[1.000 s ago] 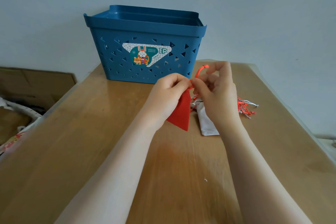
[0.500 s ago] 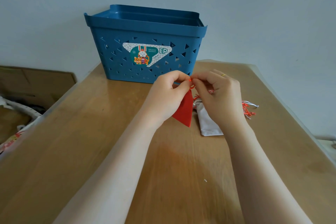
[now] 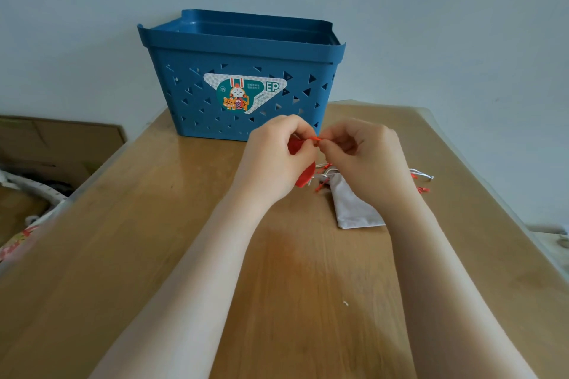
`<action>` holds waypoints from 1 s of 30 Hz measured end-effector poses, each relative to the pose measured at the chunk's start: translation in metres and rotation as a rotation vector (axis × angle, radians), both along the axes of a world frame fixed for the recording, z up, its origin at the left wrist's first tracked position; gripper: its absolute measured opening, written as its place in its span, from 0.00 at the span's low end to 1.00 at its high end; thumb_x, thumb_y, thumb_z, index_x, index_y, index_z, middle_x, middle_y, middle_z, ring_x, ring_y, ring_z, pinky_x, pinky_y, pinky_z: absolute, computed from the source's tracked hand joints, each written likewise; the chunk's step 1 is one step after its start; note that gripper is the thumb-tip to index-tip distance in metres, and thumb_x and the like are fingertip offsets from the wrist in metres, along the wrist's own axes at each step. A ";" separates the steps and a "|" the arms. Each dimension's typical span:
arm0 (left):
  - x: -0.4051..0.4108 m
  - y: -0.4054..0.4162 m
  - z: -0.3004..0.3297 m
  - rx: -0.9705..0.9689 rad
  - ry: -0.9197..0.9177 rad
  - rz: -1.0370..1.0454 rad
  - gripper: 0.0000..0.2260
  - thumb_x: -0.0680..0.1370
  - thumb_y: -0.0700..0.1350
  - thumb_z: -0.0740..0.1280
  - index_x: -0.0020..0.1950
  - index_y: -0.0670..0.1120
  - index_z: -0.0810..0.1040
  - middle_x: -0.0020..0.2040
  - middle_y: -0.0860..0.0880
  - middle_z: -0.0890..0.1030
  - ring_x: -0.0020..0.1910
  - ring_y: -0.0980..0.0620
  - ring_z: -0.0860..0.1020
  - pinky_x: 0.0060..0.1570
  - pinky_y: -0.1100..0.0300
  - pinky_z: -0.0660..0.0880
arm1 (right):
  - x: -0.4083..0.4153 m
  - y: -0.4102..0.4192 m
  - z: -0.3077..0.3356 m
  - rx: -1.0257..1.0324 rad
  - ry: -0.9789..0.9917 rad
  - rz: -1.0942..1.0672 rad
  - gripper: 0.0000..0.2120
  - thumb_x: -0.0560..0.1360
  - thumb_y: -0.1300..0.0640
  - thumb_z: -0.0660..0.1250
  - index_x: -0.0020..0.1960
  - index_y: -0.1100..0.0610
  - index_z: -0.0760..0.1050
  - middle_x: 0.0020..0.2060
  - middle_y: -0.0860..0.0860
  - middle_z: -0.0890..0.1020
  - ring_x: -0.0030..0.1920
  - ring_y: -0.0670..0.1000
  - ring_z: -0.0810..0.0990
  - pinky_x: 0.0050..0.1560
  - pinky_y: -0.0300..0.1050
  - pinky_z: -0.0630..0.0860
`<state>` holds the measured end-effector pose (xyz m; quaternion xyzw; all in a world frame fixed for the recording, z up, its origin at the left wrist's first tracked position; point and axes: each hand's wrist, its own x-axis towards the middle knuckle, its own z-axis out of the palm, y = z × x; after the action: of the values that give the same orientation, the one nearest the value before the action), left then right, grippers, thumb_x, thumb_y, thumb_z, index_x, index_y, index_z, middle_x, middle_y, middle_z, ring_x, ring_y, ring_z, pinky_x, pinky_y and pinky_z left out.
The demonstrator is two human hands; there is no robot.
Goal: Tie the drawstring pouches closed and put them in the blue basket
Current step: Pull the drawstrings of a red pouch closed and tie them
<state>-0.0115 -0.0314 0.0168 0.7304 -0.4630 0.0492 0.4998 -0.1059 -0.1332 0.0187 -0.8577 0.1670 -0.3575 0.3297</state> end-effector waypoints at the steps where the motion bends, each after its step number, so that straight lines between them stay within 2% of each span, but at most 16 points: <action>1: 0.001 -0.001 -0.001 -0.007 -0.029 0.004 0.03 0.75 0.38 0.66 0.45 0.44 0.79 0.42 0.52 0.78 0.40 0.59 0.74 0.41 0.72 0.68 | 0.000 0.000 0.000 0.038 0.000 0.011 0.09 0.74 0.64 0.67 0.39 0.51 0.76 0.31 0.43 0.78 0.29 0.41 0.77 0.26 0.26 0.69; 3: 0.001 -0.003 -0.003 -0.031 -0.082 0.012 0.03 0.76 0.39 0.65 0.45 0.43 0.79 0.43 0.52 0.77 0.44 0.53 0.75 0.45 0.65 0.69 | -0.001 0.001 0.001 0.088 -0.030 0.022 0.10 0.74 0.64 0.66 0.38 0.52 0.76 0.30 0.45 0.79 0.27 0.41 0.76 0.26 0.28 0.70; 5: 0.001 -0.006 -0.004 -0.077 -0.115 0.006 0.05 0.75 0.41 0.64 0.45 0.44 0.79 0.43 0.55 0.74 0.45 0.52 0.74 0.48 0.62 0.69 | 0.000 0.003 0.001 0.156 -0.088 0.046 0.08 0.75 0.65 0.64 0.39 0.55 0.77 0.30 0.51 0.80 0.28 0.47 0.77 0.29 0.35 0.75; 7: 0.001 -0.006 -0.004 -0.125 -0.115 -0.001 0.05 0.74 0.41 0.63 0.46 0.45 0.79 0.43 0.56 0.74 0.46 0.53 0.74 0.48 0.66 0.68 | 0.000 0.005 -0.001 0.288 -0.130 0.096 0.07 0.76 0.64 0.64 0.41 0.60 0.77 0.31 0.58 0.79 0.32 0.58 0.78 0.35 0.51 0.78; 9: 0.001 -0.006 -0.004 -0.167 -0.101 0.009 0.04 0.75 0.38 0.65 0.47 0.46 0.77 0.45 0.53 0.77 0.48 0.53 0.74 0.47 0.72 0.66 | 0.001 0.006 -0.002 0.501 -0.136 0.194 0.07 0.76 0.62 0.64 0.40 0.60 0.77 0.32 0.59 0.78 0.34 0.58 0.76 0.38 0.58 0.76; 12: 0.001 -0.007 -0.005 -0.216 -0.119 0.022 0.04 0.74 0.37 0.67 0.47 0.45 0.77 0.45 0.52 0.78 0.46 0.61 0.74 0.46 0.76 0.66 | 0.000 0.004 -0.001 0.714 -0.130 0.288 0.09 0.76 0.62 0.63 0.37 0.59 0.77 0.29 0.53 0.78 0.31 0.52 0.75 0.38 0.53 0.72; 14: 0.001 -0.009 -0.007 -0.243 -0.101 -0.023 0.04 0.74 0.37 0.65 0.46 0.43 0.79 0.43 0.56 0.76 0.44 0.62 0.76 0.45 0.71 0.72 | 0.000 0.002 0.000 0.758 -0.137 0.266 0.09 0.77 0.63 0.62 0.39 0.62 0.75 0.27 0.53 0.77 0.29 0.51 0.74 0.38 0.52 0.73; 16: 0.001 -0.010 -0.011 -0.255 -0.081 -0.061 0.05 0.73 0.38 0.65 0.46 0.42 0.80 0.43 0.56 0.77 0.44 0.58 0.79 0.48 0.61 0.77 | -0.001 0.001 -0.001 0.772 -0.161 0.229 0.08 0.77 0.64 0.62 0.40 0.64 0.75 0.28 0.54 0.77 0.29 0.50 0.75 0.36 0.49 0.75; 19: 0.000 -0.013 -0.014 -0.276 -0.102 -0.099 0.06 0.73 0.38 0.67 0.47 0.38 0.81 0.46 0.47 0.80 0.47 0.51 0.81 0.49 0.52 0.79 | -0.001 -0.002 -0.001 0.808 -0.199 0.235 0.07 0.77 0.65 0.62 0.42 0.65 0.76 0.31 0.55 0.77 0.30 0.49 0.76 0.36 0.43 0.76; 23: 0.002 -0.016 -0.018 -0.312 -0.180 -0.022 0.05 0.73 0.38 0.68 0.43 0.36 0.80 0.45 0.45 0.81 0.44 0.55 0.78 0.45 0.58 0.77 | -0.003 -0.005 -0.001 0.846 -0.185 0.299 0.07 0.77 0.65 0.62 0.43 0.64 0.77 0.32 0.54 0.78 0.32 0.49 0.77 0.36 0.39 0.77; 27: -0.001 -0.018 -0.019 -0.283 -0.184 0.053 0.05 0.73 0.39 0.67 0.40 0.37 0.80 0.42 0.49 0.79 0.42 0.57 0.76 0.42 0.65 0.73 | -0.007 -0.008 0.000 0.906 -0.137 0.375 0.06 0.76 0.66 0.61 0.45 0.63 0.77 0.33 0.53 0.80 0.34 0.48 0.79 0.38 0.38 0.78; 30: -0.003 -0.017 -0.018 -0.246 -0.166 0.063 0.05 0.74 0.39 0.66 0.41 0.39 0.80 0.41 0.51 0.78 0.40 0.56 0.76 0.41 0.64 0.73 | -0.005 -0.007 -0.002 0.929 -0.178 0.372 0.05 0.76 0.69 0.62 0.45 0.62 0.74 0.32 0.54 0.80 0.32 0.48 0.79 0.36 0.39 0.79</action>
<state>-0.0143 -0.0485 -0.0008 0.6712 -0.4699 0.1812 0.5438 -0.1112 -0.1407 0.0171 -0.6020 0.1242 -0.2526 0.7473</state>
